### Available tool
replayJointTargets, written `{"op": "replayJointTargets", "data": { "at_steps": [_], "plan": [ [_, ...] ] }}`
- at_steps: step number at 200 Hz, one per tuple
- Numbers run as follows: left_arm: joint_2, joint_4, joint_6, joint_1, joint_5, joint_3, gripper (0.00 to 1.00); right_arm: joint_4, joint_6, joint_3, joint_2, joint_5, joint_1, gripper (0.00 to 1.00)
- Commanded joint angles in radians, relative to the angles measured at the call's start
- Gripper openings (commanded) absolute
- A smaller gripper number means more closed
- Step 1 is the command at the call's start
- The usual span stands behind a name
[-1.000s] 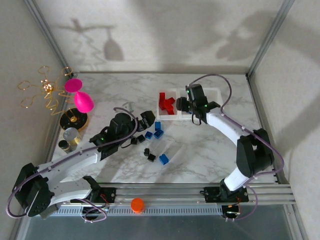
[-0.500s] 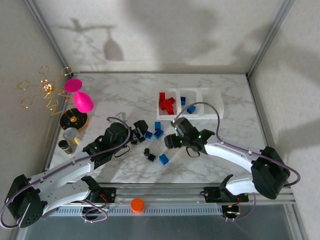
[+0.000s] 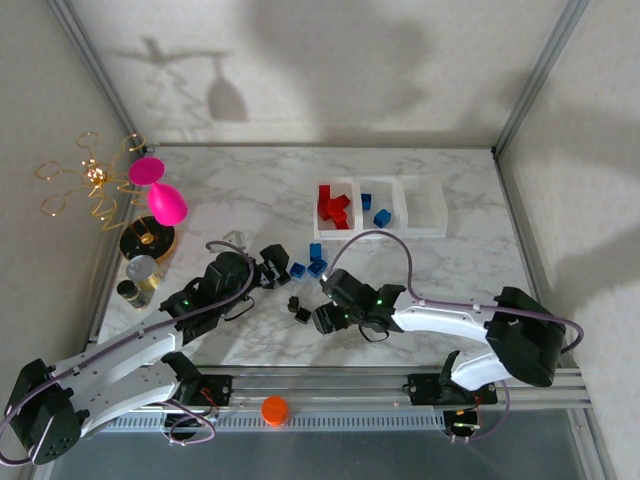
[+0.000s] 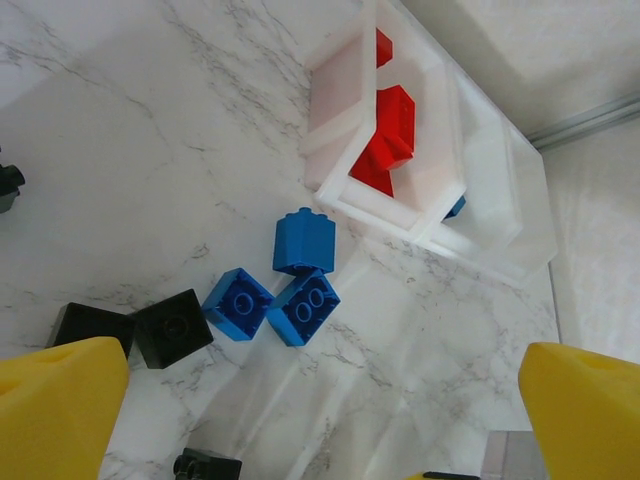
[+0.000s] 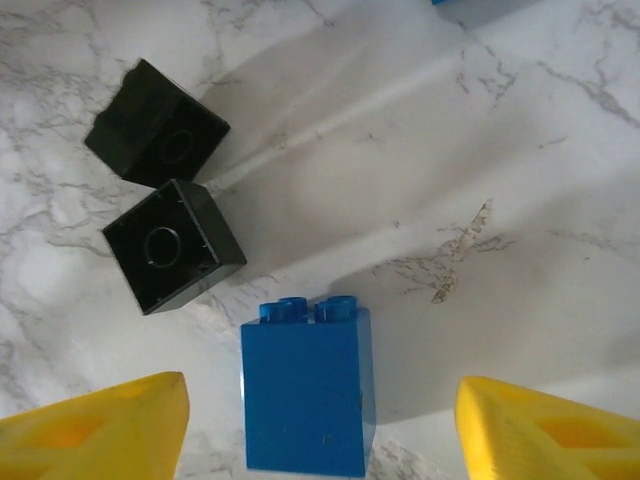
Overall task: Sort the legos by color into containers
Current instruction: Pick up the lego from the bottom-center of the table.
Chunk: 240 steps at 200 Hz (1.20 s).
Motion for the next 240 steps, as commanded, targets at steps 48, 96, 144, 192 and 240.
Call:
{"op": "replayJointTargets", "data": {
  "at_steps": [48,96,144,192,240],
  "plan": [
    [-0.012,-0.010,-0.001,-0.009,-0.027,-0.011,0.99,0.019,0.013,0.042,0.119,0.025,0.019,0.54],
    [-0.007,-0.002,0.002,-0.009,-0.024,-0.007,1.00,-0.010,0.046,0.047,0.110,0.049,0.019,0.35],
    [0.005,0.009,0.019,-0.009,-0.005,0.024,1.00,-0.072,0.078,0.081,0.042,0.058,-0.011,0.31],
    [0.049,0.035,0.049,-0.009,0.020,0.065,0.99,-0.160,0.074,0.137,-0.061,0.099,-0.164,0.31],
    [0.137,0.089,0.078,-0.009,0.046,0.119,1.00,-0.134,-0.007,0.213,-0.069,0.128,-0.380,0.31]
  ]
}}
